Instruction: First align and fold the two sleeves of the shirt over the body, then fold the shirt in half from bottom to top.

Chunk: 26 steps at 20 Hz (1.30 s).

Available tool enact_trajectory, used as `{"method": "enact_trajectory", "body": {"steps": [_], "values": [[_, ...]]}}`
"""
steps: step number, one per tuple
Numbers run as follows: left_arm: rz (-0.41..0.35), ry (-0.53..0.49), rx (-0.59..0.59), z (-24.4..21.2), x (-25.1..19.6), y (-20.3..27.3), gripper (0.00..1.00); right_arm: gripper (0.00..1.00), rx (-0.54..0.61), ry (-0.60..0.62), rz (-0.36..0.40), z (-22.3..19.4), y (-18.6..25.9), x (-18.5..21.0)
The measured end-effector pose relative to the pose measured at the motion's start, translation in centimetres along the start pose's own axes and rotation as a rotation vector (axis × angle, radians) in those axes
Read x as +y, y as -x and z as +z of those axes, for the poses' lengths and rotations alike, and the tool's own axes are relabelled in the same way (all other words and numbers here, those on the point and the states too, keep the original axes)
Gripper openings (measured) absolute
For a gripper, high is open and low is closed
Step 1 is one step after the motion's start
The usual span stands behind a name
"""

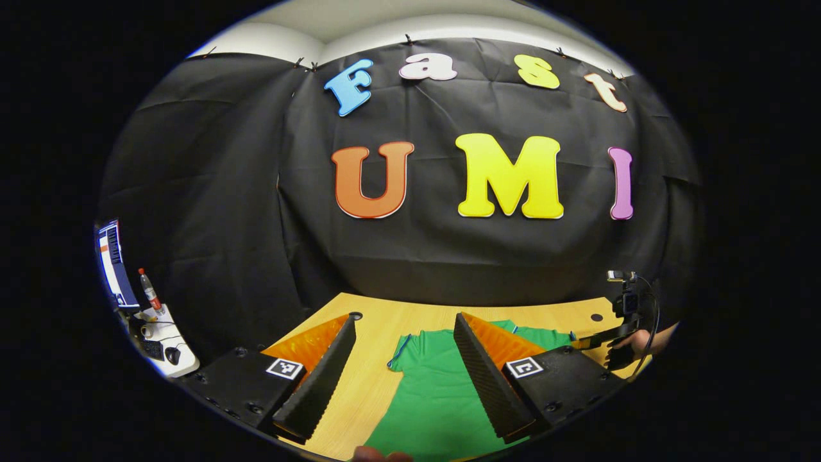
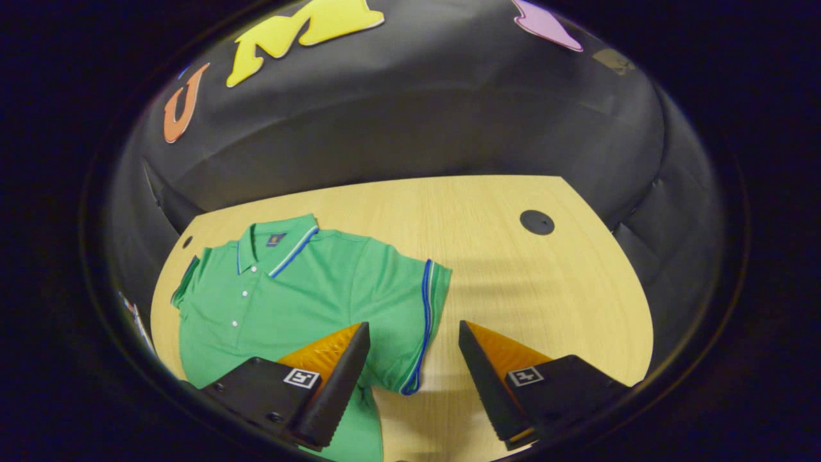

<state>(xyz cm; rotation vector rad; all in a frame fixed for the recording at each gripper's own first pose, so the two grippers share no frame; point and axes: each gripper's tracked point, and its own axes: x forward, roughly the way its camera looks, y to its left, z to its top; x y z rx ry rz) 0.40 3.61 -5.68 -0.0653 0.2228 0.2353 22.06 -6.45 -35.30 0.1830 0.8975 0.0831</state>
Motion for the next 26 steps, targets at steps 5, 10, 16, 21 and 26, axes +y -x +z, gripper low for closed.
{"method": "enact_trajectory", "body": {"steps": [5, 10, 16, 21, 26], "values": [[-0.009, -0.014, 0.012, -0.2, -0.7, -0.4, 0.99, 0.72, 0.029, 0.0, -0.005, -0.5, -1.4, 0.2], [-0.044, -0.031, 0.029, -0.3, -1.9, -0.5, 0.99, 0.29, 0.041, 0.009, -0.021, -0.7, -2.4, -0.2], [-0.047, -0.036, 0.011, 0.4, -1.6, -0.2, 0.99, 0.03, 0.044, -0.01, -0.034, -0.4, -2.4, -1.7], [-0.035, -0.007, 0.013, 0.2, -0.3, -0.2, 0.99, 0.03, -0.037, -0.09, 0.004, 2.6, 0.8, -0.3], [0.006, 0.039, 0.024, -0.6, 2.2, -0.2, 0.99, 0.02, -0.048, -0.102, 0.062, 5.0, 2.9, 3.8]]}}
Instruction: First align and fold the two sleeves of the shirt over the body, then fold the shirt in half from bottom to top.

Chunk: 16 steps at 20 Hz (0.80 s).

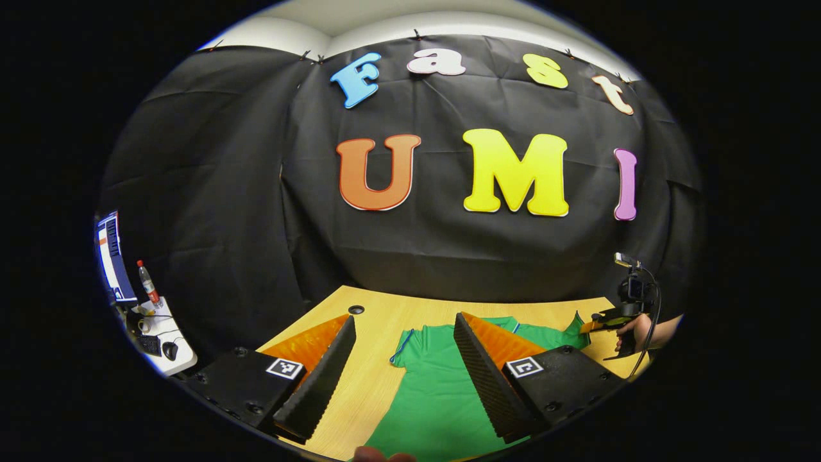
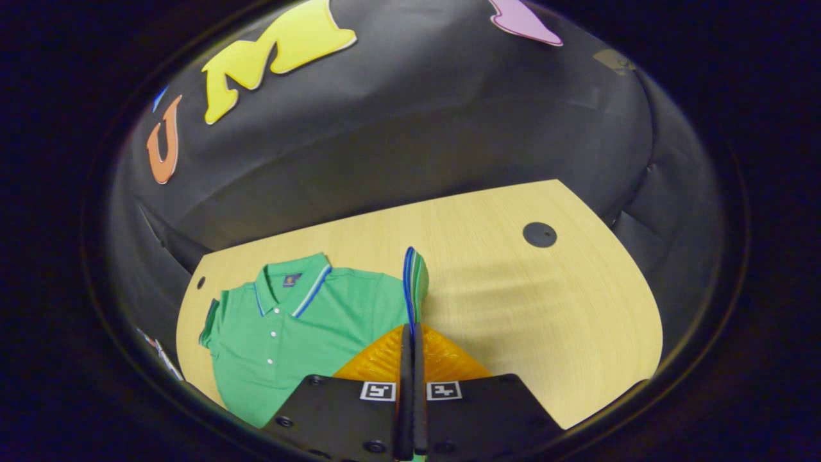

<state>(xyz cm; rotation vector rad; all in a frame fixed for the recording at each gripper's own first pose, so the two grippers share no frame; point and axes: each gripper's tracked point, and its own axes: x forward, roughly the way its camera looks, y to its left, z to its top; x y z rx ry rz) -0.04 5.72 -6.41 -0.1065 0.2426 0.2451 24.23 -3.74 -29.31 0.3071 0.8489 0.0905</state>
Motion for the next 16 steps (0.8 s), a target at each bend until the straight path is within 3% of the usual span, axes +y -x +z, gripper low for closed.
{"method": "enact_trajectory", "body": {"steps": [6, 13, 15, 16], "values": [[0.069, 0.014, 0.012, -0.6, 4.5, 1.2, 0.99, 0.03, -0.005, 0.143, 0.083, 0.1, -1.2, 9.6], [0.155, 0.021, 0.032, -1.1, 9.5, 2.8, 0.99, 0.02, 0.078, 0.235, 0.103, -3.6, -5.8, 15.3], [0.153, 0.026, 0.039, -1.3, 10.1, 2.6, 0.99, 0.14, 0.088, 0.244, 0.133, -4.1, -5.7, 16.5], [0.147, 0.029, 0.042, -1.3, 10.2, 2.4, 0.99, 0.3, 0.076, 0.241, 0.142, -3.8, -5.3, 16.9]]}}
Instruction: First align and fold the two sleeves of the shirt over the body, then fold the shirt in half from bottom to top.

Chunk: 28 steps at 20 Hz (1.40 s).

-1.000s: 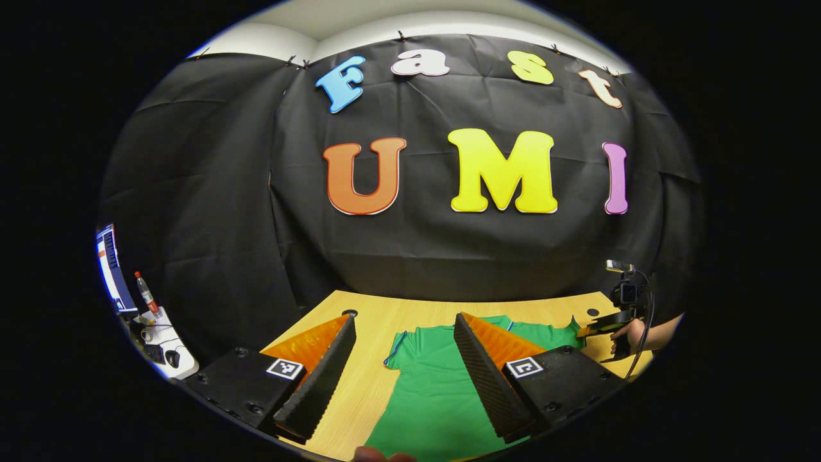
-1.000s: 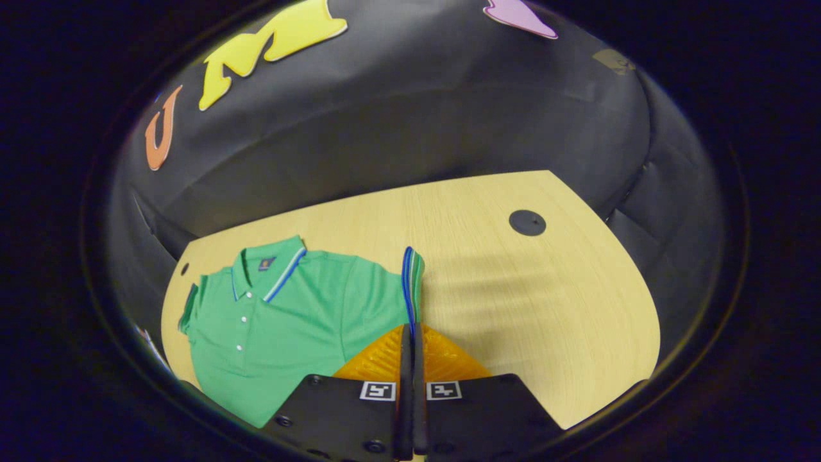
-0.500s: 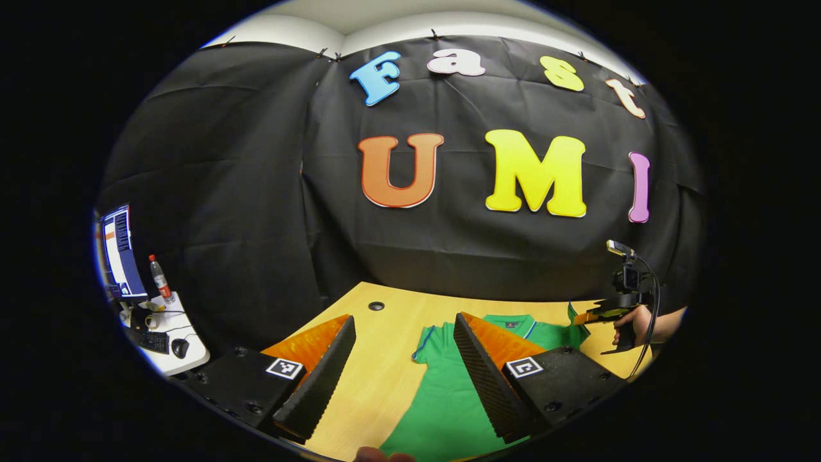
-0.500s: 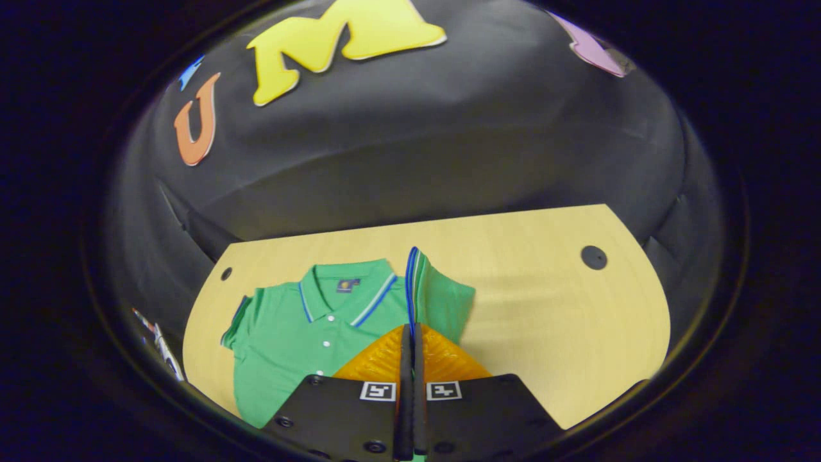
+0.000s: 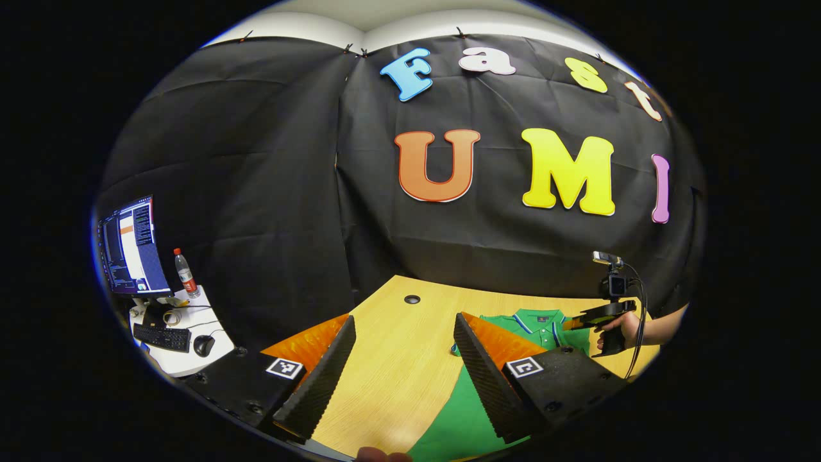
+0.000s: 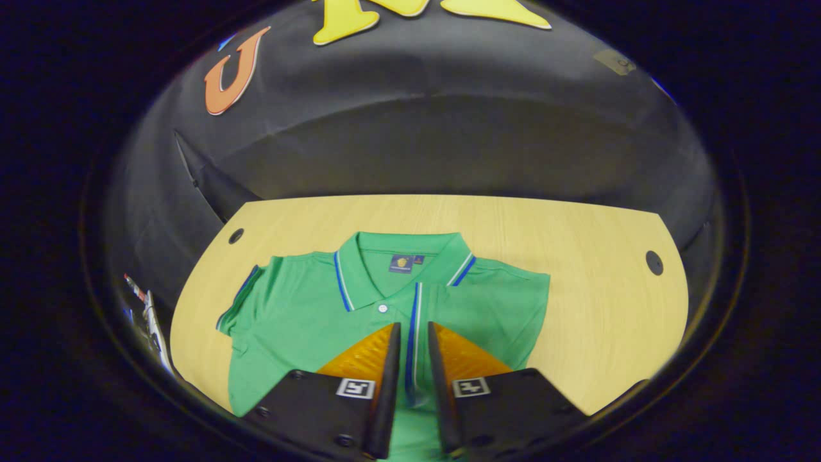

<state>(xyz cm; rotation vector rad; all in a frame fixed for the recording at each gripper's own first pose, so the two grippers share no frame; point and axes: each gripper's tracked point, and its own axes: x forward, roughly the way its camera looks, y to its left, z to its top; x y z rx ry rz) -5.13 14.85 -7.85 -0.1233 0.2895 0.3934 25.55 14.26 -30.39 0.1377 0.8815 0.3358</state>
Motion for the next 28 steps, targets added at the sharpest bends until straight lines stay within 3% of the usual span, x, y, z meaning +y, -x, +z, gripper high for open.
{"method": "enact_trajectory", "body": {"steps": [4, 8, 10, 17, 20, 27, 28], "values": [[-0.094, 0.005, 0.003, 0.1, -1.8, -1.8, 0.99, 0.93, -0.105, -0.003, -0.016, 2.5, 5.4, -0.2], [-0.214, 0.003, 0.018, -0.8, -4.6, -4.7, 0.99, 0.93, -0.267, 0.018, -0.022, 4.7, 15.2, -0.3], [-0.264, 0.023, 0.033, -1.5, -5.9, -6.0, 0.99, 0.93, -0.318, 0.021, -0.014, 4.1, 20.3, -0.1], [-0.412, 0.016, 0.139, -4.8, -9.8, -11.2, 0.99, 0.93, -0.448, 0.081, -0.104, 0.6, 32.9, -2.2], [-0.434, 0.015, 0.209, -7.0, -10.4, -13.6, 0.99, 0.93, -0.443, 0.06, -0.117, -1.7, 35.9, -2.6], [-0.445, -0.059, 0.292, -11.5, -11.6, -19.6, 0.99, 0.93, -0.395, -0.011, -0.213, -5.8, 38.5, -5.8], [-0.446, -0.064, 0.3, -12.2, -12.0, -20.3, 1.0, 0.87, -0.386, -0.025, -0.221, -6.3, 38.6, -6.1]]}}
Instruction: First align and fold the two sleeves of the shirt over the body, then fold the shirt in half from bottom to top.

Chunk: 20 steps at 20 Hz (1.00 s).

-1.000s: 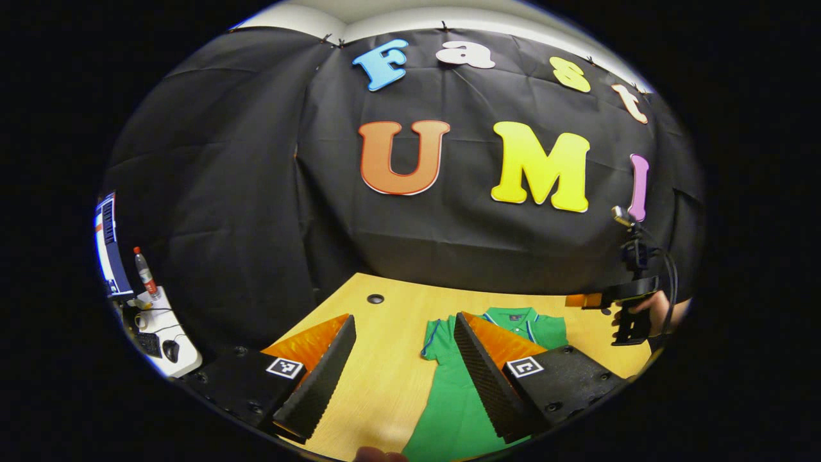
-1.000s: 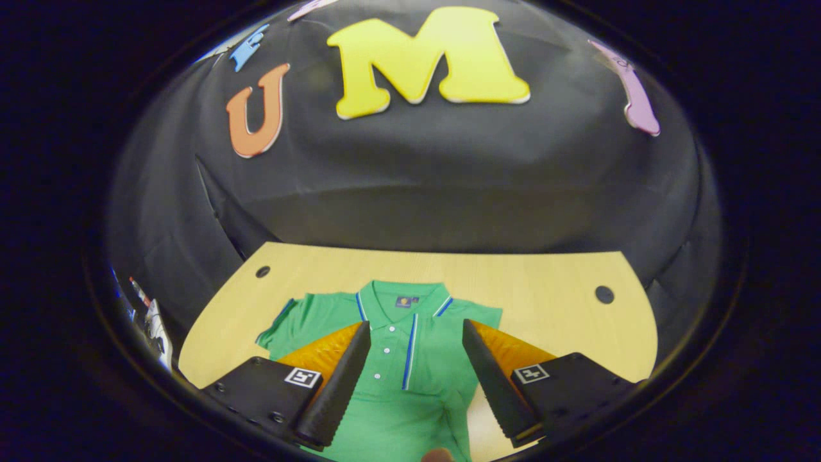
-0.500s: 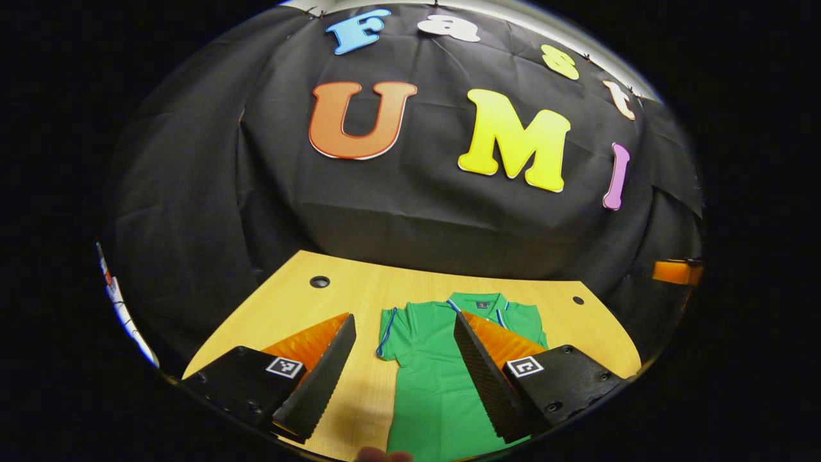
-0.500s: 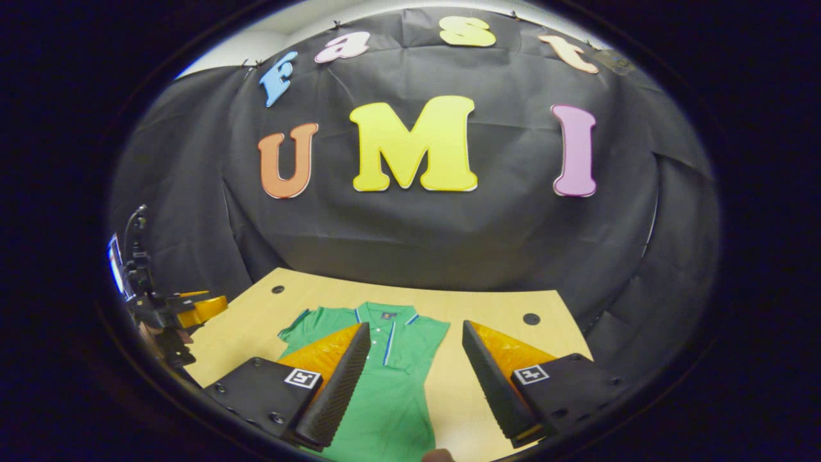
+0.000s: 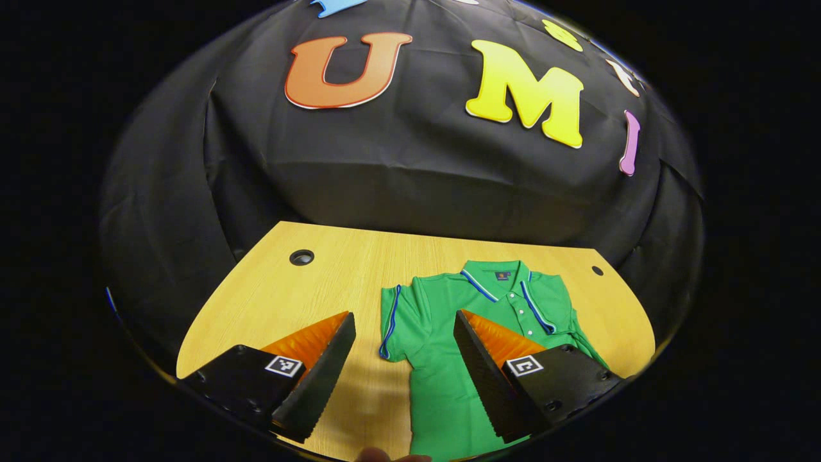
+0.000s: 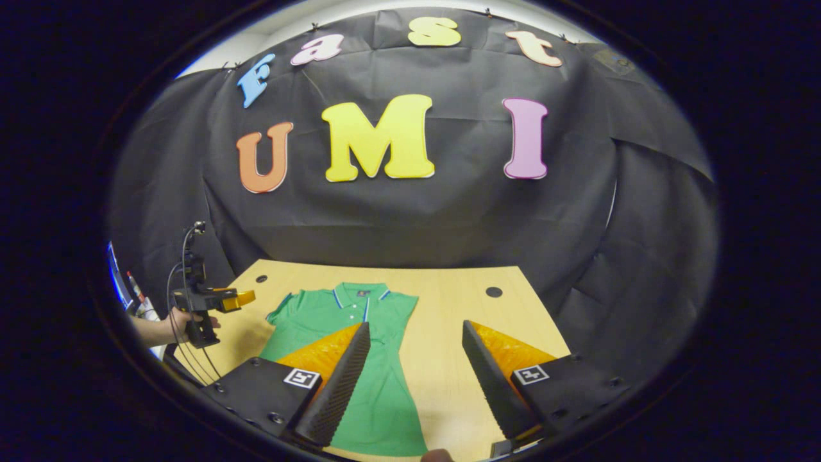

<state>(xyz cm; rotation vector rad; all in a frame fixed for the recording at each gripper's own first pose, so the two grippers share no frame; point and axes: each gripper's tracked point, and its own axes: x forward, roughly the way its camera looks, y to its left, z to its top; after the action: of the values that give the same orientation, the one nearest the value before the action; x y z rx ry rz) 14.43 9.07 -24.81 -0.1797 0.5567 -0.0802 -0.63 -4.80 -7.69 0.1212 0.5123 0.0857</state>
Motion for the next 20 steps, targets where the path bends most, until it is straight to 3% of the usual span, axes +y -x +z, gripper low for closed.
{"method": "enact_trajectory", "body": {"steps": [1, 4, 5, 6, 9, 10, 12, 13, 14, 15, 20], "values": [[0.012, -0.002, 0.004, -0.3, 0.6, -0.7, 1.0, 0.93, 0.009, -0.009, -0.016, -0.5, 0.1, -0.3], [0.018, -0.015, 0.046, -2.3, 1.6, -3.4, 0.98, 0.93, 0.033, -0.023, -0.044, -1.8, 0.9, -0.7], [0.017, -0.028, 0.061, -3.0, 1.8, -4.3, 0.98, 0.87, 0.04, -0.012, -0.051, -2.3, 1.2, -0.9], [0.019, -0.043, 0.074, -3.6, 2.1, -5.0, 0.98, 0.93, 0.047, -0.001, -0.061, -2.7, 1.6, -1.2], [0.007, -0.019, 0.107, -5.2, 2.1, -6.8, 0.98, 0.93, 0.075, -0.031, -0.081, -4.2, 2.3, -1.5], [0.007, -0.015, 0.123, -5.8, 2.1, -7.2, 0.98, 0.87, 0.091, -0.053, -0.085, -4.8, 2.4, -1.6], [0.004, -0.014, 0.137, -6.6, 2.2, -7.9, 0.96, 0.87, 0.111, -0.079, -0.093, -5.6, 2.5, -2.2], [0.001, -0.016, 0.133, -6.5, 2.4, -8.2, 0.95, 0.93, 0.116, -0.081, -0.097, -5.9, 2.5, -2.4], [-0.008, -0.019, 0.13, -6.5, 2.4, -8.5, 0.91, 0.93, 0.119, -0.08, -0.101, -6.0, 2.5, -2.7], [-0.017, -0.027, 0.13, -6.7, 2.4, -8.7, 0.89, 0.87, 0.123, -0.08, -0.1, -6.1, 2.5, -2.7], [-0.015, -0.055, 0.167, -8.0, 2.6, -10.2, 0.78, 0.93, 0.137, -0.059, -0.101, -6.8, 2.6, -3.4]]}}
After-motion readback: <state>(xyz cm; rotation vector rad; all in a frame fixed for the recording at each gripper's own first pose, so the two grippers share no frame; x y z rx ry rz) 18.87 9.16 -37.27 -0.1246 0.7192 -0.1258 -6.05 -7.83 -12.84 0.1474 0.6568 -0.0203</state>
